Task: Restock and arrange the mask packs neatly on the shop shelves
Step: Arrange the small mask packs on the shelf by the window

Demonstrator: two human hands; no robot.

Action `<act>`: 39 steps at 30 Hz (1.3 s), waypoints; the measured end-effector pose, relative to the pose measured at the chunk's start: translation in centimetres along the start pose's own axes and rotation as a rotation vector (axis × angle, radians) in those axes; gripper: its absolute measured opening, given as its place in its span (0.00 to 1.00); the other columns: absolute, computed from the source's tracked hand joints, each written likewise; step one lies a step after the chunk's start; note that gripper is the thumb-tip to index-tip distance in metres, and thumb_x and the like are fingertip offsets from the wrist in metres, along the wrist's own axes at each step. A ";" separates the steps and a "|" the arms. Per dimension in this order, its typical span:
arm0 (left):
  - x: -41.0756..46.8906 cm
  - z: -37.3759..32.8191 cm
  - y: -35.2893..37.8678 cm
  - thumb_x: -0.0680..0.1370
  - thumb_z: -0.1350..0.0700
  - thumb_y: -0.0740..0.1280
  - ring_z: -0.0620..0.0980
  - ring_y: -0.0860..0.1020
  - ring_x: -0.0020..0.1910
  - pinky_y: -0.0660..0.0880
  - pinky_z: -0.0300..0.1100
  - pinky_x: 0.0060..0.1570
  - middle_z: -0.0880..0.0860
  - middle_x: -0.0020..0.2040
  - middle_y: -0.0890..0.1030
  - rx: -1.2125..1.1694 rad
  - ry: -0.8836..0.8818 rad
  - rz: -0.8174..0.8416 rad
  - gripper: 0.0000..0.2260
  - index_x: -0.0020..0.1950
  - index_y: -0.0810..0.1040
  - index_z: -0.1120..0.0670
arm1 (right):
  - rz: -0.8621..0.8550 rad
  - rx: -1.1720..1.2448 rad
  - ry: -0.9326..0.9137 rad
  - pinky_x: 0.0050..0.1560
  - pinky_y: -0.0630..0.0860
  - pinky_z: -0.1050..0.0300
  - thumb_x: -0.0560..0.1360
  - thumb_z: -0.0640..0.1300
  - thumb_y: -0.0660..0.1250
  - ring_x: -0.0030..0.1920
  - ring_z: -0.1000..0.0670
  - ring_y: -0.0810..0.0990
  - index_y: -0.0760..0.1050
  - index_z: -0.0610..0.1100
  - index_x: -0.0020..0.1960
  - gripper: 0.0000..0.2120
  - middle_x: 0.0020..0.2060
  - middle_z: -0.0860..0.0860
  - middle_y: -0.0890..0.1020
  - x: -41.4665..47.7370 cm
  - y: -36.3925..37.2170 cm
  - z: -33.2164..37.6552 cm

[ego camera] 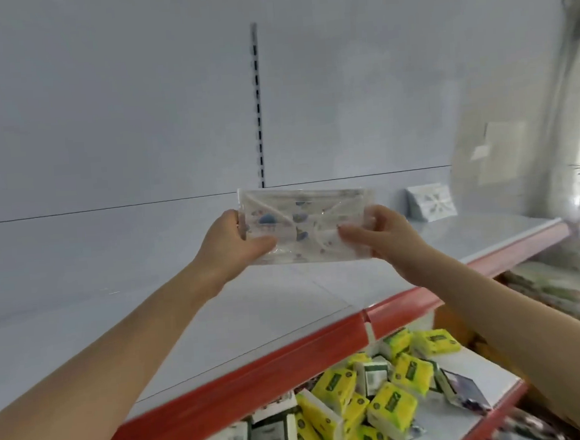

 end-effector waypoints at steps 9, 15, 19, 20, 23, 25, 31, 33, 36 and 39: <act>6.1 -7.4 18.9 0.73 0.60 0.70 0.49 0.78 0.45 0.76 0.43 0.45 0.51 0.47 0.78 -0.040 0.068 0.099 0.11 0.52 0.72 0.55 | -0.098 -0.061 0.019 0.51 0.80 0.49 0.70 0.39 0.72 0.47 0.44 0.82 0.72 0.42 0.52 0.13 0.48 0.42 0.81 3.9 -19.8 -3.3; 9.4 -10.4 27.3 0.71 0.59 0.70 0.56 0.79 0.49 0.77 0.51 0.48 0.56 0.49 0.81 0.005 0.068 0.124 0.13 0.55 0.74 0.58 | -0.110 -0.060 0.063 0.54 0.79 0.46 0.71 0.39 0.72 0.46 0.44 0.82 0.71 0.38 0.56 0.17 0.48 0.41 0.81 7.7 -28.0 -6.8; 12.1 -11.4 30.3 0.64 0.51 0.69 0.57 0.80 0.49 0.77 0.54 0.49 0.57 0.48 0.82 0.032 0.070 0.131 0.21 0.55 0.75 0.57 | -0.135 -0.050 0.078 0.56 0.77 0.42 0.70 0.39 0.72 0.49 0.41 0.82 0.70 0.36 0.59 0.20 0.51 0.38 0.81 11.0 -30.9 -8.6; 13.0 -11.4 31.0 0.66 0.52 0.69 0.57 0.80 0.48 0.77 0.54 0.49 0.57 0.48 0.82 0.036 0.074 0.131 0.19 0.55 0.75 0.57 | -0.137 -0.041 0.076 0.56 0.77 0.42 0.71 0.38 0.72 0.49 0.41 0.82 0.70 0.36 0.59 0.20 0.52 0.37 0.80 11.9 -31.3 -8.8; 15.8 -11.1 32.3 0.72 0.58 0.69 0.56 0.81 0.48 0.77 0.53 0.50 0.58 0.48 0.82 0.048 0.084 0.127 0.13 0.55 0.76 0.58 | -0.133 -0.024 0.073 0.57 0.77 0.42 0.71 0.38 0.72 0.49 0.41 0.81 0.70 0.36 0.59 0.20 0.52 0.38 0.80 14.8 -32.0 -9.8; 17.7 -11.1 32.7 0.68 0.54 0.71 0.54 0.80 0.49 0.78 0.53 0.51 0.56 0.50 0.81 0.059 0.083 0.112 0.19 0.57 0.75 0.57 | -0.119 -0.032 0.068 0.57 0.77 0.42 0.70 0.38 0.72 0.47 0.43 0.82 0.71 0.38 0.56 0.17 0.48 0.41 0.81 16.7 -32.2 -10.2; 23.0 -11.8 35.0 0.73 0.58 0.70 0.55 0.78 0.53 0.76 0.51 0.55 0.56 0.54 0.79 0.029 0.102 0.046 0.15 0.55 0.70 0.59 | -0.135 -0.074 -0.001 0.56 0.77 0.44 0.71 0.38 0.72 0.47 0.44 0.81 0.70 0.40 0.54 0.16 0.49 0.40 0.80 21.8 -34.7 -9.7; 24.3 -11.8 36.2 0.73 0.59 0.70 0.55 0.77 0.54 0.76 0.51 0.55 0.56 0.55 0.78 0.033 0.115 0.037 0.15 0.56 0.70 0.59 | -0.142 -0.074 -0.009 0.57 0.77 0.44 0.71 0.38 0.72 0.47 0.44 0.80 0.70 0.40 0.55 0.16 0.47 0.43 0.79 23.1 -35.8 -10.1; 26.0 -11.7 37.9 0.73 0.58 0.70 0.53 0.77 0.51 0.76 0.46 0.49 0.54 0.52 0.78 0.044 0.114 0.026 0.14 0.55 0.69 0.58 | -0.128 -0.094 -0.001 0.57 0.77 0.44 0.71 0.39 0.72 0.48 0.44 0.80 0.70 0.40 0.55 0.17 0.46 0.44 0.79 25.0 -37.1 -11.3; 27.3 -11.7 39.1 0.74 0.58 0.70 0.49 0.74 0.45 0.70 0.39 0.39 0.50 0.45 0.74 0.078 0.112 -0.009 0.13 0.51 0.67 0.56 | -0.093 -0.107 -0.009 0.57 0.77 0.44 0.71 0.39 0.72 0.47 0.44 0.81 0.70 0.40 0.56 0.17 0.47 0.44 0.79 27.1 -38.0 -12.1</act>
Point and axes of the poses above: each hand's wrist, its own x-axis towards the middle knuckle, its own y-axis out of the palm, z = x × y, the point moved 9 cm from there along x, towards the middle knuckle
